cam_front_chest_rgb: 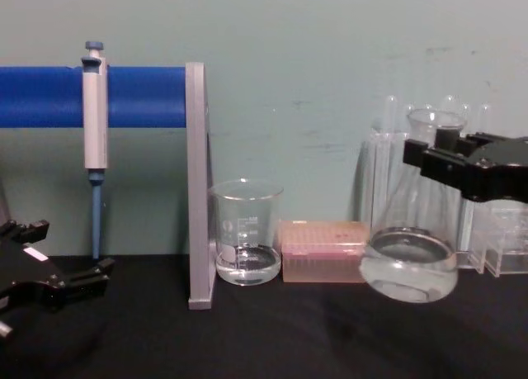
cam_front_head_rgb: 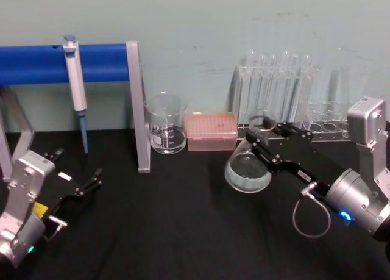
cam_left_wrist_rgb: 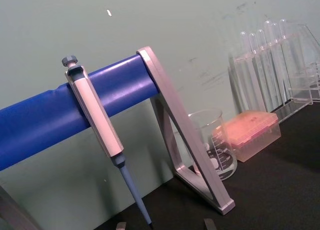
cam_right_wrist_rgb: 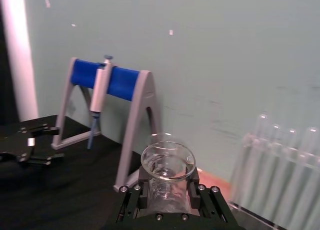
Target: Grasp the erlenmeyer flask with one hand, shake it three times, then place it back.
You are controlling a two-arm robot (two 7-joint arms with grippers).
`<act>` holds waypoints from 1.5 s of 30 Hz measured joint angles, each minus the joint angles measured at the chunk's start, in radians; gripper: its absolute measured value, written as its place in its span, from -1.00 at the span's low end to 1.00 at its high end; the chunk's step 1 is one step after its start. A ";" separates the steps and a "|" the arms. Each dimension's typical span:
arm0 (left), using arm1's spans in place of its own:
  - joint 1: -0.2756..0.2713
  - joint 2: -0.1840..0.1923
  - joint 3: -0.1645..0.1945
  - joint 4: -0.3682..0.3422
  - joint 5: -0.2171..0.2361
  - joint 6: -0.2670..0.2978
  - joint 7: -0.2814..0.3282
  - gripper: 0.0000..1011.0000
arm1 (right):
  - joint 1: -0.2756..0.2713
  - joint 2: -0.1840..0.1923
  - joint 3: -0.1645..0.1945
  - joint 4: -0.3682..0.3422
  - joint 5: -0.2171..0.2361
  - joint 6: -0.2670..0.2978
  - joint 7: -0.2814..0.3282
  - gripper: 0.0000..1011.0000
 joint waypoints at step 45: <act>0.000 0.000 0.000 0.000 0.000 0.000 0.000 0.98 | 0.084 0.070 -0.169 0.029 0.100 -0.079 0.188 -0.10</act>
